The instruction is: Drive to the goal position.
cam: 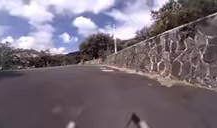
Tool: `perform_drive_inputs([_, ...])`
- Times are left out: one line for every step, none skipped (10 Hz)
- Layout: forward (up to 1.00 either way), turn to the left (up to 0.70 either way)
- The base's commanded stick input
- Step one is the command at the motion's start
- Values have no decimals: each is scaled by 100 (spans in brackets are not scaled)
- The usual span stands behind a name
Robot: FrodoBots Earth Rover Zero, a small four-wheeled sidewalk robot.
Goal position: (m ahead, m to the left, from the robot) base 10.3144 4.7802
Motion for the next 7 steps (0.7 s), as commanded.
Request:
perform_drive_inputs([50,0])
perform_drive_inputs([50,0])
perform_drive_inputs([50,0])
perform_drive_inputs([50,0])
perform_drive_inputs([50,0])
perform_drive_inputs([50,0])
perform_drive_inputs([50,0])
